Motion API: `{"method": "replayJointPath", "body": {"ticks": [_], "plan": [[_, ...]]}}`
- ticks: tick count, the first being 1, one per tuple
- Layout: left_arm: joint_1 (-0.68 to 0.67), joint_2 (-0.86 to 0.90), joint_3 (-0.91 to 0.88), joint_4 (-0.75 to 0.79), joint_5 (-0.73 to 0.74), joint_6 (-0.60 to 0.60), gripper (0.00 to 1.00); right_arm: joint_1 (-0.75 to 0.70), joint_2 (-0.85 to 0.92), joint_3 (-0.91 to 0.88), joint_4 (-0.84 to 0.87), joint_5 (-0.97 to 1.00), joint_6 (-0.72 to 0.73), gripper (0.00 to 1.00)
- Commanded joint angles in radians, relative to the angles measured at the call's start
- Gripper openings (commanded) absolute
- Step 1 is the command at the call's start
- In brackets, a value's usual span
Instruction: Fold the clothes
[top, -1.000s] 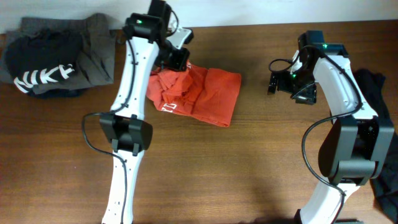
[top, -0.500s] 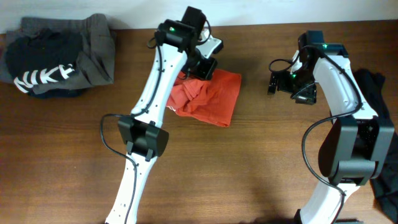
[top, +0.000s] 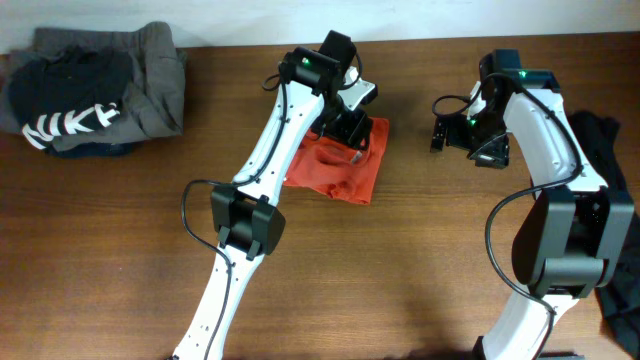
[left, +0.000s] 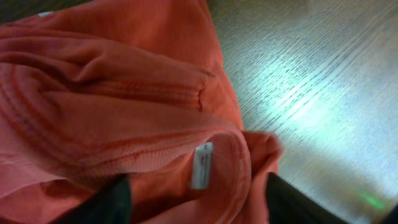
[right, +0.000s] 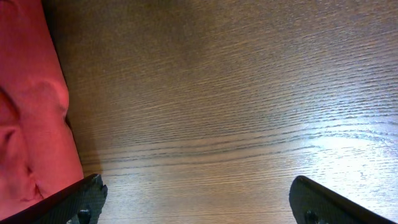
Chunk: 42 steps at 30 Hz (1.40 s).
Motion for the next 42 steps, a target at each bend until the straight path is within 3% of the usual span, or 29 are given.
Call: {"method": "replayJointPath", "body": {"ticks": [1, 6, 11, 14, 16, 20, 24, 31, 36, 42], "plan": [[0.001, 0.005, 0.006, 0.002, 0.046, -0.003, 0.74, 0.0, 0.007, -0.005, 0.0, 0.009, -0.007, 0.99], [0.008, 0.002, 0.039, -0.016, 0.082, -0.002, 0.77, 0.0, 0.007, -0.005, 0.003, 0.009, -0.007, 0.99], [0.069, -0.002, 0.232, -0.106, 0.017, 0.027, 0.79, 0.0, 0.007, -0.005, 0.003, 0.009, -0.007, 0.99], [0.12, -0.032, 0.227, -0.129, -0.155, 0.0, 0.99, 0.0, 0.007, -0.005, 0.004, 0.009, -0.007, 0.99], [0.152, -0.033, 0.225, -0.129, -0.209, -0.043, 0.99, 0.0, 0.007, -0.005, 0.006, 0.009, -0.007, 0.99], [0.225, -0.032, 0.183, -0.129, -0.191, -0.043, 0.99, 0.0, 0.007, -0.005, 0.006, 0.009, -0.007, 0.99], [0.261, -0.032, 0.105, -0.129, 0.036, -0.002, 0.99, 0.0, 0.007, -0.005, 0.007, 0.009, -0.007, 0.99], [0.254, -0.042, 0.087, -0.129, 0.038, -0.002, 0.98, 0.0, 0.007, -0.005, 0.006, 0.009, -0.007, 0.99], [0.257, -0.158, 0.056, -0.129, -0.003, -0.003, 0.98, 0.0, 0.007, -0.005, -0.001, 0.009, -0.007, 0.99], [0.238, -0.304, -0.298, -0.129, -0.002, -0.002, 0.97, 0.0, 0.007, -0.005, 0.006, 0.009, -0.007, 0.99]]}}
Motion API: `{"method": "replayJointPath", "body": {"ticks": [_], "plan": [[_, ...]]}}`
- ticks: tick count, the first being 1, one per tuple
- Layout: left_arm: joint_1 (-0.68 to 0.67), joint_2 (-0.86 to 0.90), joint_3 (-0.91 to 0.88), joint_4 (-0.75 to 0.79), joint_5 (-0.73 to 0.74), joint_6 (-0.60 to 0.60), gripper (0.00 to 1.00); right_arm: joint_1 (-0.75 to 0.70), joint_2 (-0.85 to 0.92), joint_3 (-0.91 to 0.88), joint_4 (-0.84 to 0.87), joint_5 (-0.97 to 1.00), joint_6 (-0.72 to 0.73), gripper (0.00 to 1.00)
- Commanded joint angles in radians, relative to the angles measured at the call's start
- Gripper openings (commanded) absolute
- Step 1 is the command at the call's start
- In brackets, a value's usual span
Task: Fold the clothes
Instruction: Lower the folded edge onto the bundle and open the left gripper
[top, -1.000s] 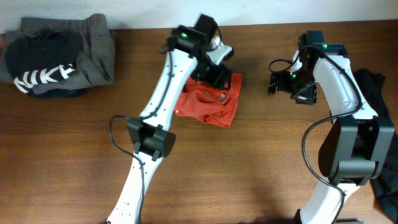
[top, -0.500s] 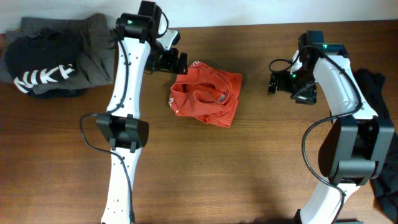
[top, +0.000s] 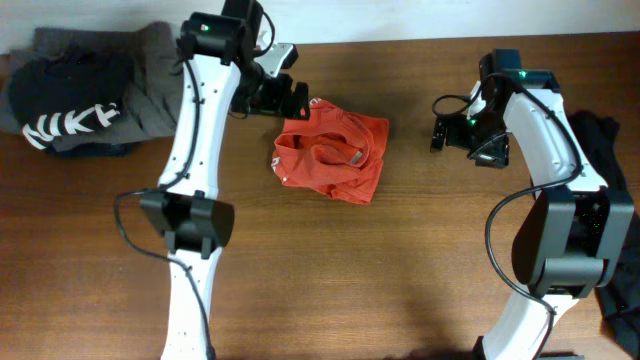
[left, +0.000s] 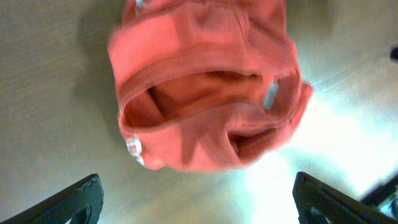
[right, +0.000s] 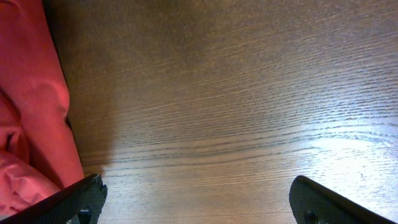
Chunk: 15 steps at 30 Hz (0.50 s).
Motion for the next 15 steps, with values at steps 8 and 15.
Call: {"method": "replayJointPath", "body": {"ticks": [8, 15], "plan": [[-0.091, -0.056, -0.46, 0.16, 0.101, 0.089, 0.99, 0.0, 0.007, -0.005, 0.019, 0.009, -0.007, 0.99], [-0.129, -0.056, -0.46, 0.282, 0.01, 0.088, 0.99, 0.0, 0.007, -0.005, 0.014, 0.009, -0.007, 0.99]]}}
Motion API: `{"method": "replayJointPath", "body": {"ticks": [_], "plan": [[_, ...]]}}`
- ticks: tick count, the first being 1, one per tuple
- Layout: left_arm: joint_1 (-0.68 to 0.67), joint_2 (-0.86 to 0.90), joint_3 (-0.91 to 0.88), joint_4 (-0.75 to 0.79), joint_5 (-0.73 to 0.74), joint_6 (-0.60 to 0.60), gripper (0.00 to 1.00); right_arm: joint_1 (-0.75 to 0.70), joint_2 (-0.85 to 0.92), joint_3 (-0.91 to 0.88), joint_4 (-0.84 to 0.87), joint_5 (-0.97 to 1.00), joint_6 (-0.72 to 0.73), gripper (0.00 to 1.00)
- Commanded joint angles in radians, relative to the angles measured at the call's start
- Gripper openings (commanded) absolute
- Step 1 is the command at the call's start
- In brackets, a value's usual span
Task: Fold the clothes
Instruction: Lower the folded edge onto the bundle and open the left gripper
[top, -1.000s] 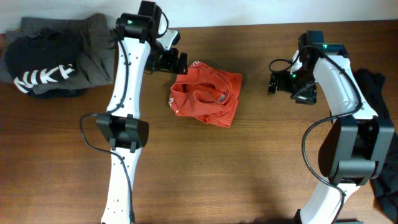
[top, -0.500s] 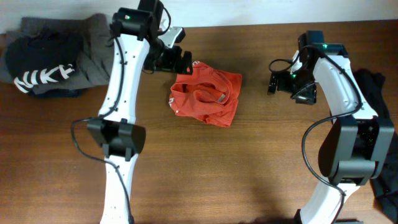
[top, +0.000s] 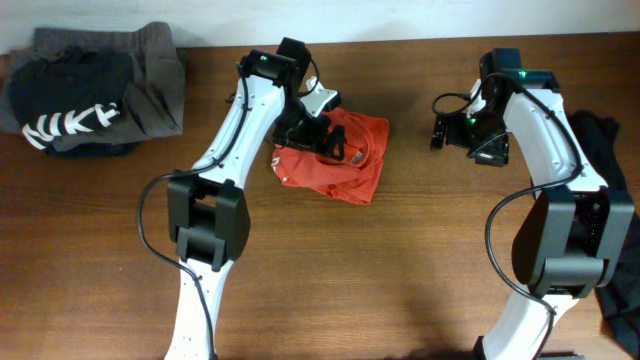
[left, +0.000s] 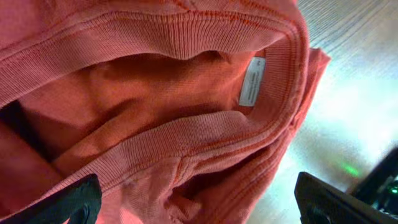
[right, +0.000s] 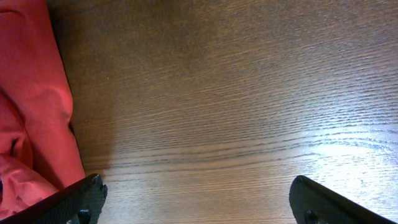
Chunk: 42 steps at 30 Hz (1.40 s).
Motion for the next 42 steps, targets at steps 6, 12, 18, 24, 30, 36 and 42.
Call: {"method": "replayJointPath", "body": {"ticks": [6, 12, 18, 24, 30, 36, 42], "plan": [[-0.011, -0.006, -0.021, -0.055, -0.056, 0.019, 0.98, 0.0, 0.007, -0.005, -0.005, 0.009, -0.006, 0.99], [-0.034, -0.006, -0.022, -0.051, -0.023, 0.019, 0.47, 0.0, 0.007, -0.005, -0.004, 0.009, -0.006, 0.99], [-0.083, -0.006, -0.022, -0.055, -0.014, 0.019, 0.0, 0.0, 0.007, -0.005, -0.007, 0.009, -0.007, 0.99], [-0.114, -0.006, 0.01, -0.109, 0.092, 0.02, 0.0, 0.0, 0.007, -0.005, -0.008, 0.009, -0.007, 0.99], [-0.114, -0.006, 0.036, -0.183, -0.042, 0.019, 0.08, 0.0, 0.007, -0.005, -0.007, 0.009, -0.007, 0.99], [-0.122, -0.011, 0.097, -0.206, -0.057, 0.029, 0.0, 0.0, 0.007, -0.005, 0.001, 0.008, -0.006, 0.99], [-0.11, -0.012, 0.14, -0.21, -0.154, 0.011, 0.38, 0.0, 0.007, -0.005, 0.005, 0.0, -0.006, 0.99]]}}
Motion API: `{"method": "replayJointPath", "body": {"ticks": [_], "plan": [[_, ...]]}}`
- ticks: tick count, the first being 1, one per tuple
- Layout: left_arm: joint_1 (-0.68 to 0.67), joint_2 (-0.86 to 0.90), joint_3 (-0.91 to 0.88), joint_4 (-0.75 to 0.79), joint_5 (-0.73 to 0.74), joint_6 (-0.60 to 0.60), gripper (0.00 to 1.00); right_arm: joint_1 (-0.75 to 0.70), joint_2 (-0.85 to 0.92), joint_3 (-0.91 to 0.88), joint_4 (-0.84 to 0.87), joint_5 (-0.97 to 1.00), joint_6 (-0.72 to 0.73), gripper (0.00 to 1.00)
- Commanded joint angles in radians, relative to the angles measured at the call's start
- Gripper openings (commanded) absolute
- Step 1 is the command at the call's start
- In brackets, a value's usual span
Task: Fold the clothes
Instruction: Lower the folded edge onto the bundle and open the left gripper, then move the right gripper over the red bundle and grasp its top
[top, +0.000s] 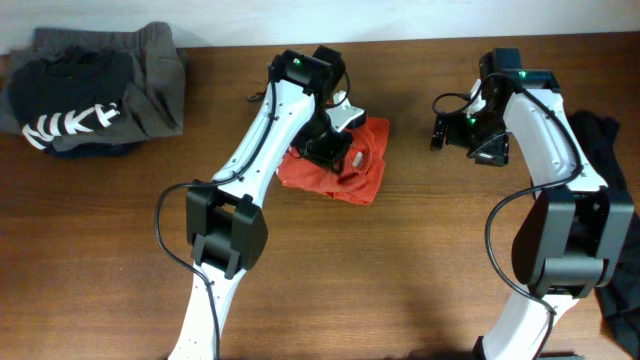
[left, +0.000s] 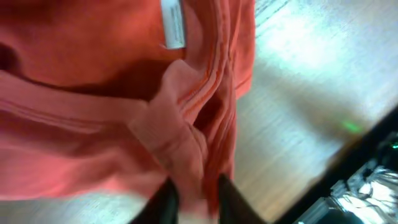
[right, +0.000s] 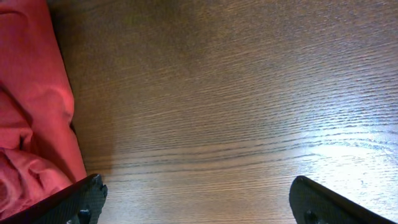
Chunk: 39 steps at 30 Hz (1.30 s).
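Observation:
A crumpled red garment (top: 340, 172) lies on the wooden table (top: 400, 260) behind its middle. My left gripper (top: 333, 147) is down on the garment's upper middle. In the left wrist view the gripper (left: 196, 200) is shut on a raised fold of the red cloth (left: 174, 134), just below the white label (left: 173, 25). My right gripper (top: 440, 132) hangs to the right of the garment, apart from it. Its wrist view shows the right gripper (right: 196, 200) open over bare wood, with the garment's edge (right: 31, 124) at the left.
A pile of dark grey and black clothes with white lettering (top: 90, 90) sits at the back left corner. Another dark garment (top: 605, 150) hangs at the right edge behind the right arm.
My left gripper was open over the garment's collar on its left side. Now it sits further right and is shut on a fold of the cloth. The right arm has not moved.
At first my left gripper was at the garment's back right corner, fingers around cloth. Then it stood open and clear at the garment's back left. It came back open over the collar, and now pinches a fold near the label. The right gripper stayed open throughout.

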Motion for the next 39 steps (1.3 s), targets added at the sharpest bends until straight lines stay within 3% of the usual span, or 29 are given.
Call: {"method": "replayJointPath", "body": {"ticks": [1, 3, 6, 7, 8, 13, 18, 25, 27, 29, 31, 39], "plan": [[0.013, -0.012, 0.027, 0.003, -0.059, -0.005, 0.43, 0.0, 0.007, -0.005, 0.003, -0.004, -0.006, 0.99], [0.018, -0.012, 0.027, 0.002, -0.059, -0.005, 0.44, 0.0, 0.007, -0.005, 0.011, -0.019, -0.006, 0.99], [0.026, -0.012, 0.027, 0.006, -0.059, -0.005, 0.6, 0.0, 0.007, -0.005, 0.036, -0.069, -0.006, 0.99], [0.027, -0.012, 0.027, 0.007, -0.059, -0.005, 0.71, 0.0, 0.006, -0.005, 0.045, -0.111, -0.006, 0.99], [0.037, -0.012, 0.027, 0.016, -0.061, -0.016, 0.99, 0.002, 0.006, -0.003, 0.058, -0.198, -0.008, 0.99], [0.092, -0.012, 0.036, 0.084, -0.066, -0.171, 0.99, 0.058, 0.006, 0.015, 0.062, -0.146, -0.014, 0.99], [0.255, -0.012, 0.058, 0.111, -0.066, -0.304, 0.99, 0.186, 0.006, 0.114, 0.118, -0.035, -0.014, 0.99], [0.466, -0.011, 0.057, 0.093, -0.066, -0.306, 0.99, 0.296, 0.015, 0.136, 0.275, -0.016, -0.015, 1.0], [0.51, -0.011, 0.057, 0.093, -0.064, -0.306, 0.99, 0.324, 0.026, 0.136, 0.303, -0.014, -0.06, 0.94], [0.535, -0.011, 0.057, 0.092, -0.062, -0.306, 0.99, 0.368, 0.041, 0.136, 0.321, 0.04, -0.127, 0.84], [0.546, -0.011, 0.057, 0.088, -0.062, -0.306, 0.99, 0.417, 0.06, 0.136, 0.325, 0.164, -0.164, 0.79], [0.544, -0.011, 0.057, 0.073, -0.063, -0.305, 0.99, 0.484, 0.126, 0.136, 0.321, 0.22, -0.258, 0.78]]}}
